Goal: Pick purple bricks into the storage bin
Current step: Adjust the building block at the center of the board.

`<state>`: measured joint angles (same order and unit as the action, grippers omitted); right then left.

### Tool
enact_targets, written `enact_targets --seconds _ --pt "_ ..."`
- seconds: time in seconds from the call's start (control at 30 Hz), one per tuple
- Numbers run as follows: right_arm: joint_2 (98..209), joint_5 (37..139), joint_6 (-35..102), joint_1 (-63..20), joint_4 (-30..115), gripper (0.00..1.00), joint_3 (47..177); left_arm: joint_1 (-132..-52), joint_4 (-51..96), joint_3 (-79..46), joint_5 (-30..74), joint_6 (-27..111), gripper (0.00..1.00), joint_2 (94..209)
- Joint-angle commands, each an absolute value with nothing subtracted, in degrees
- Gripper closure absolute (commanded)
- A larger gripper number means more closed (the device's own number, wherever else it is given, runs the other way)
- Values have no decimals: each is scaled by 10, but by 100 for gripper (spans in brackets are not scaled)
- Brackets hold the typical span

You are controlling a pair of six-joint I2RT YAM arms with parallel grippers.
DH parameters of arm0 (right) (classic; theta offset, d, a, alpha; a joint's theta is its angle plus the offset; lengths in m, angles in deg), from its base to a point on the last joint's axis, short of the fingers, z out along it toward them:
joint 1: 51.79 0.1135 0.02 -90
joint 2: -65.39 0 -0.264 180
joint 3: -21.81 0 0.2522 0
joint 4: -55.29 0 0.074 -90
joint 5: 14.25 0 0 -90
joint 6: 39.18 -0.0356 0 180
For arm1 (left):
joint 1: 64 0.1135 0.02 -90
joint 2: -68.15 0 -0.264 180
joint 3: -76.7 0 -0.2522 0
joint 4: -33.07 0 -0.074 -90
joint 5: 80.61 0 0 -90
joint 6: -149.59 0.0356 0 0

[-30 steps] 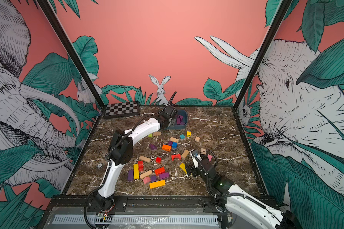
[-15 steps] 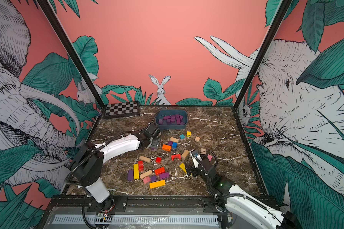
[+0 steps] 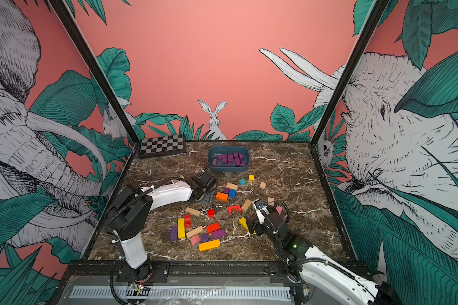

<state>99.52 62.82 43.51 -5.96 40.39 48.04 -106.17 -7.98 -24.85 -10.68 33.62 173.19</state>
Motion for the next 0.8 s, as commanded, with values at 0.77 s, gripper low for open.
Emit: enact_targets --seconds 0.77 --pt "998 629 436 -58 419 1 483 -1059 -77 -196 -81 333 26 1785"
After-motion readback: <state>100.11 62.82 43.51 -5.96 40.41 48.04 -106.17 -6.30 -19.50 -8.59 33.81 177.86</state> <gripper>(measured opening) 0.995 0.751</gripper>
